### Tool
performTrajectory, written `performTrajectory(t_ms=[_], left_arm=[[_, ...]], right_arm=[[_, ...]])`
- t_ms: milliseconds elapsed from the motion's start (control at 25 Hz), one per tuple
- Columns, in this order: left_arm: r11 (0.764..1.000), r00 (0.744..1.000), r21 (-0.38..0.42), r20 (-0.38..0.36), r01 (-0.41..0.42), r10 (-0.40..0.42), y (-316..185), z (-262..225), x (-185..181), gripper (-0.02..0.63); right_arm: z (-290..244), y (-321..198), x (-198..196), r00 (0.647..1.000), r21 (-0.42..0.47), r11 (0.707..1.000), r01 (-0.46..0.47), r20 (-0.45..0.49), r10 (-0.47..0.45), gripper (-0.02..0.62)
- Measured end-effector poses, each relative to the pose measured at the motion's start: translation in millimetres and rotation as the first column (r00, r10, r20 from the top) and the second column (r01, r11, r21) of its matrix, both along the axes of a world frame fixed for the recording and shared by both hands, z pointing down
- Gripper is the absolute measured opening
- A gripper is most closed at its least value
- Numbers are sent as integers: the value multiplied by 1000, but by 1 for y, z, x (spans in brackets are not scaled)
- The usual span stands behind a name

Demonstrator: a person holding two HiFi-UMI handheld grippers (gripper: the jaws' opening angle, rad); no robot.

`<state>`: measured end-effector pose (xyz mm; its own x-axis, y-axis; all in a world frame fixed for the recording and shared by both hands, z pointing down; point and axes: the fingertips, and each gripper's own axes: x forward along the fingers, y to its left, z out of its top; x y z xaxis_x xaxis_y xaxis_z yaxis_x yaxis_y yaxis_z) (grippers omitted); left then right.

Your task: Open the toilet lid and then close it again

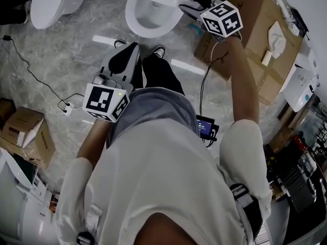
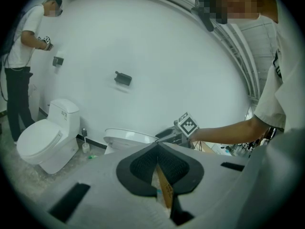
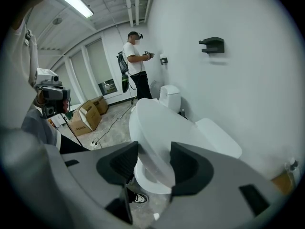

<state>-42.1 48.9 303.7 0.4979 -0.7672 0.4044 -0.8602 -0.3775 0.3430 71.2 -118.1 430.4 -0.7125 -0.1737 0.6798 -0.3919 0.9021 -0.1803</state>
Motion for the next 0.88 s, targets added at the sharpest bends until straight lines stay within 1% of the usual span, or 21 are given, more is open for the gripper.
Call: performTrajectory(t_ms=[360, 520, 880], left_arm=[[1000, 1000, -22, -3, 0, 0, -3, 11, 1, 8], [999, 1000, -38, -10, 18, -18, -5, 17, -4, 8], [998, 999, -56, 6, 37, -37, -6, 26, -19, 8]], right_arm=[[29, 26, -3, 999, -49, 998, 37, -22, -39, 196], [41, 37, -5, 998, -74, 996, 52, -32, -55, 192], [76, 64, -12, 990, -97, 990, 100, -85, -108, 183]])
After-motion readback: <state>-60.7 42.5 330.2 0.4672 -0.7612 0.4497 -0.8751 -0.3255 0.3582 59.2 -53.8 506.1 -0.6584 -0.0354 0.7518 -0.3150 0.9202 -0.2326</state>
